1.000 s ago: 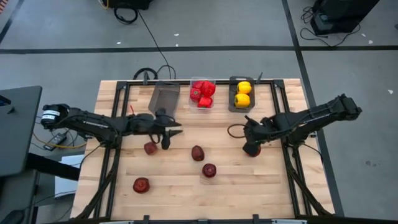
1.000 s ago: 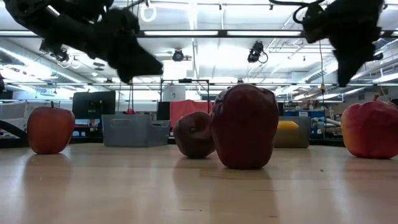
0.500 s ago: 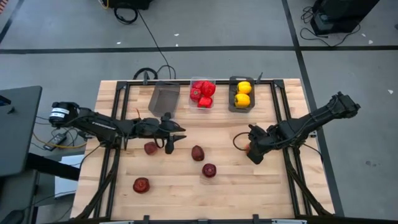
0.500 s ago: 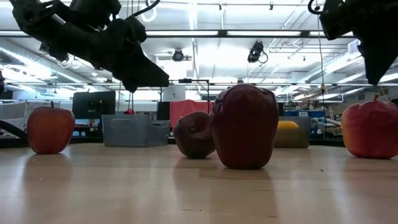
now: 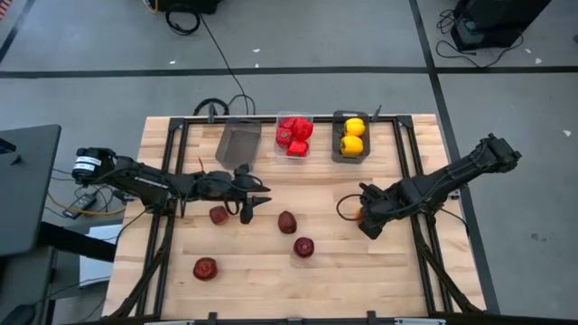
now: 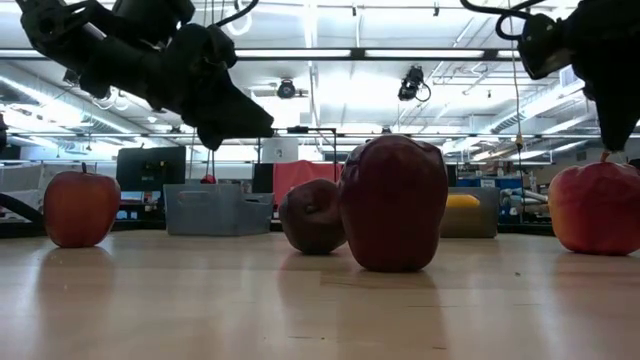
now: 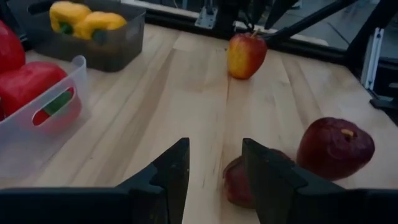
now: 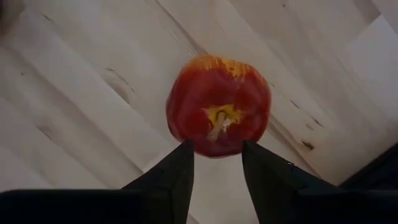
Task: Sort produce into baskets
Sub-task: Put the top right apple into the left black transparent bin
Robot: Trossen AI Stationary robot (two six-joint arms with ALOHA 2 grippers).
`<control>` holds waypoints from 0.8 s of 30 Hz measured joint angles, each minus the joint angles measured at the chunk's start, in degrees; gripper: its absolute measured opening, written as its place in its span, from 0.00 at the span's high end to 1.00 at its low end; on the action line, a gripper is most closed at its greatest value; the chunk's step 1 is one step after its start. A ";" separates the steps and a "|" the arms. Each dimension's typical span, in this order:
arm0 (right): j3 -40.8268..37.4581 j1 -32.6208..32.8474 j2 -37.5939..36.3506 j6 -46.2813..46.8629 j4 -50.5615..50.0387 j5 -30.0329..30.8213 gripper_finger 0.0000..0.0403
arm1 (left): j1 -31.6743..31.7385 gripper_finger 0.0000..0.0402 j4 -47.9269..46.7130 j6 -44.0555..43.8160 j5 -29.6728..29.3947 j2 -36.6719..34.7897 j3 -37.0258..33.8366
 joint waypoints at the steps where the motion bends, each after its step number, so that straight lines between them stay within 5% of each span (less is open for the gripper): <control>1: 0.00 0.17 0.00 0.32 -0.13 0.04 0.64 | 0.02 0.62 0.50 0.14 -0.01 0.00 0.00; 24: 0.00 1.19 3.17 -4.30 1.28 -0.05 0.97 | 0.11 0.62 6.84 4.05 -0.02 -0.02 0.00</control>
